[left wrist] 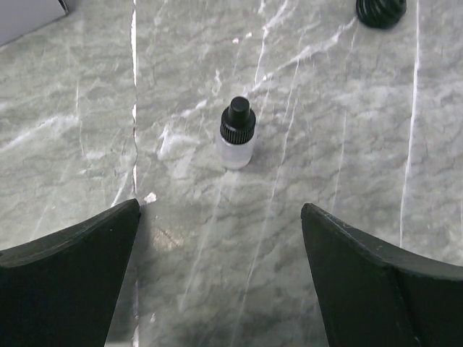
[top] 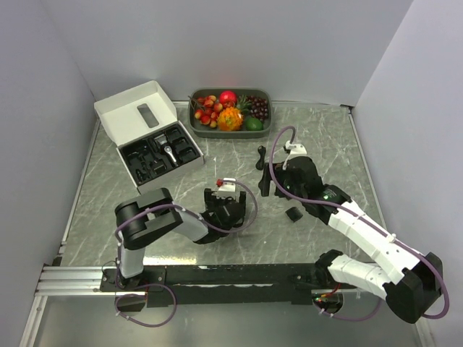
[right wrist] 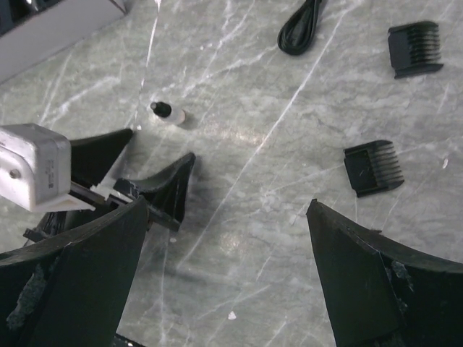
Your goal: Sort the hair-cutting tools
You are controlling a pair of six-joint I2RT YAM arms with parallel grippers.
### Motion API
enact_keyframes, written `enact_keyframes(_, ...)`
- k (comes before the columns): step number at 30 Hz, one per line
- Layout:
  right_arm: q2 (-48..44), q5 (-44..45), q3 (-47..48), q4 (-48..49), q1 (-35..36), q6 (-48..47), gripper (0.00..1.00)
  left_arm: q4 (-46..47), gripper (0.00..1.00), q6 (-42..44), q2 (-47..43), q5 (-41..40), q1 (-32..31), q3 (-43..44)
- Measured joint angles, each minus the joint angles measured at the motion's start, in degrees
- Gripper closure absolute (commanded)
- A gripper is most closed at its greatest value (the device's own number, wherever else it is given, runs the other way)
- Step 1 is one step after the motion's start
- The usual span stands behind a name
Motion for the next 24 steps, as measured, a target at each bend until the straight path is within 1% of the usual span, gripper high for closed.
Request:
enact_keyframes(4,-0.07,-0.46,-1.49,0.22,0.17,0.0,0.01,6.01,0.01,1.27,3.04,-3.3,-0.31,0.04)
enact_keyframes(8,-0.07,-1.01,-2.08,0.26,0.31,0.02,0.0,9.84,0.02,2.19,6.27,-6.12,-0.31,1.75)
enact_keyframes(14,-0.07,-1.22,-2.75,0.83,0.81,0.02,0.0,12.02,0.12,3.04,9.9,-8.79,-0.24,5.07)
enact_keyframes(18,0.0,-1.2,-3.21,0.87,0.81,-0.02,0.0,12.79,0.21,2.99,11.67,-10.54,-0.11,6.8)
enact_keyframes(23,0.02,-1.31,-3.93,1.64,0.81,-0.15,0.01,13.38,0.24,2.71,13.35,-12.35,0.46,8.52)
enact_keyframes(24,0.02,-1.44,-3.93,1.92,0.83,-0.17,0.01,13.38,0.25,2.47,13.57,-12.57,0.66,8.76)
